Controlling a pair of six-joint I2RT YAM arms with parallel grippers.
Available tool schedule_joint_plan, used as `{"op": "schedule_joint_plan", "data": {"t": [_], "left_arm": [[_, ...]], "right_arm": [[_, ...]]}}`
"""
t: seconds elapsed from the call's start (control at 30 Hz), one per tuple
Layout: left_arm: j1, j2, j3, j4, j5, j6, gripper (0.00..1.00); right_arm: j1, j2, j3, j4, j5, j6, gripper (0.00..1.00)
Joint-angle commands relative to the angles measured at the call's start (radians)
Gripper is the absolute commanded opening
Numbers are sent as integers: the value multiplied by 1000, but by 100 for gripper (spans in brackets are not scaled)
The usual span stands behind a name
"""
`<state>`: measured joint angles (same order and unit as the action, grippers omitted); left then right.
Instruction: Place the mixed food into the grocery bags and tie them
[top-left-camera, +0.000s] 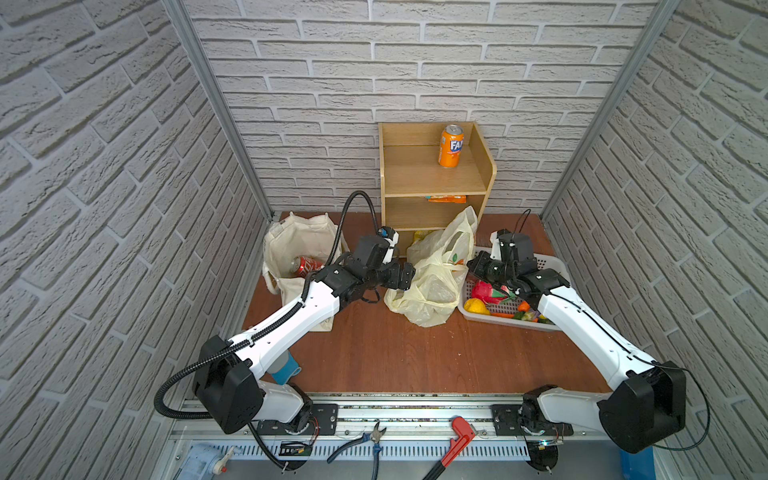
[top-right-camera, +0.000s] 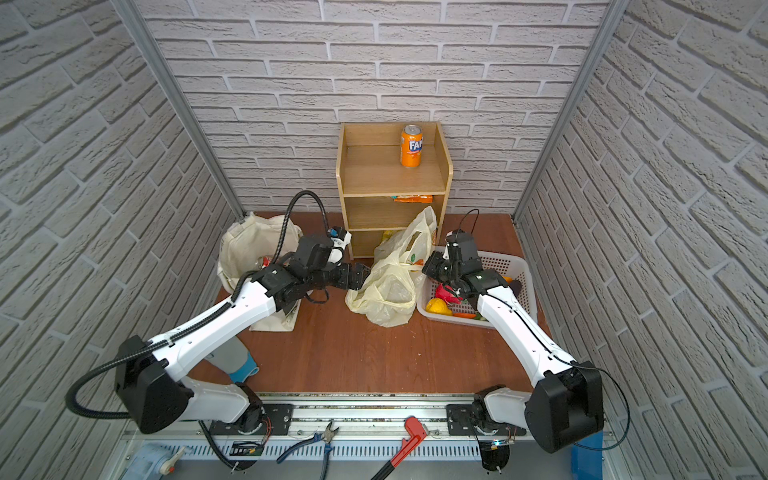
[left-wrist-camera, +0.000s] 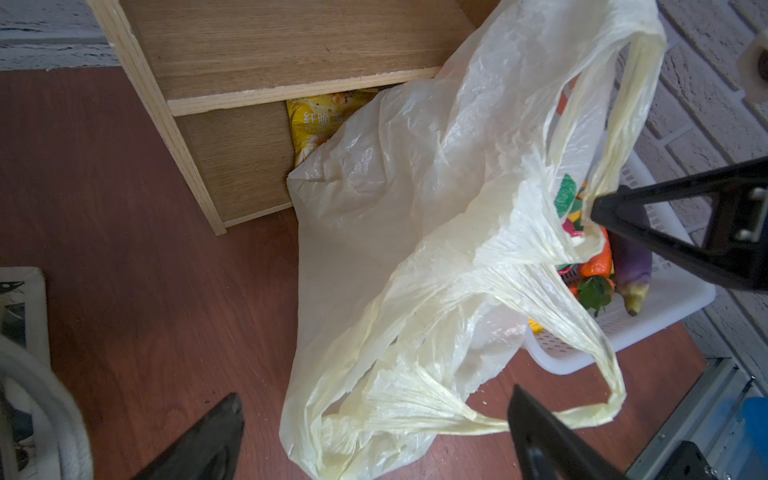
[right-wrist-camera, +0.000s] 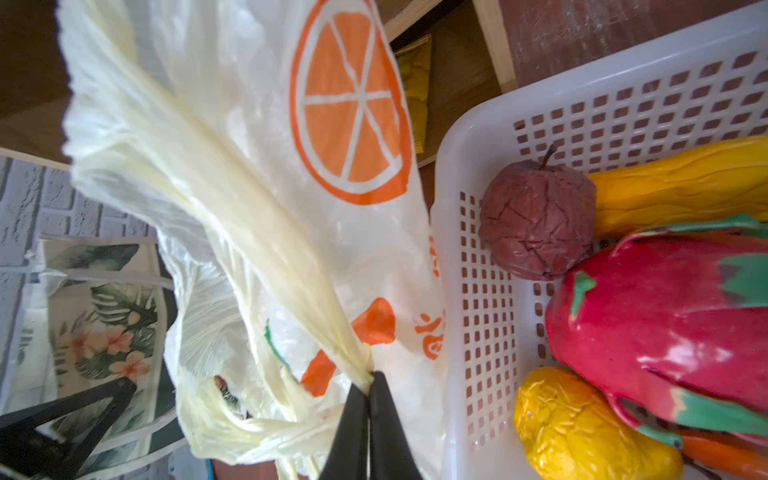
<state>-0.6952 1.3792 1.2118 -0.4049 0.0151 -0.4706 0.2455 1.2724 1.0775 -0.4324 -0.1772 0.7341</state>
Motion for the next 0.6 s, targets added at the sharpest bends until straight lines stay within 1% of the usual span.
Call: {"op": "schedule_joint_plan", "data": {"t": [0.0, 0.13, 0.27, 0.43, 0.57], "left_arm": [[-4, -48, 60, 4, -17, 61, 98], [-5, -71, 89, -1, -9, 126, 98], [-9, -96, 95, 21, 24, 188, 98], [-35, -111, 104, 54, 76, 292, 98], [-63, -105, 111, 81, 92, 351, 98]], "right_arm": [[-3, -46, 77, -11, -117, -42, 6], [-2, -49, 113, 24, -194, 0, 5], [9, -20, 167, 81, -270, 54, 6], [52, 43, 254, 115, -318, 92, 5], [107, 91, 326, 141, -323, 99, 6]]}}
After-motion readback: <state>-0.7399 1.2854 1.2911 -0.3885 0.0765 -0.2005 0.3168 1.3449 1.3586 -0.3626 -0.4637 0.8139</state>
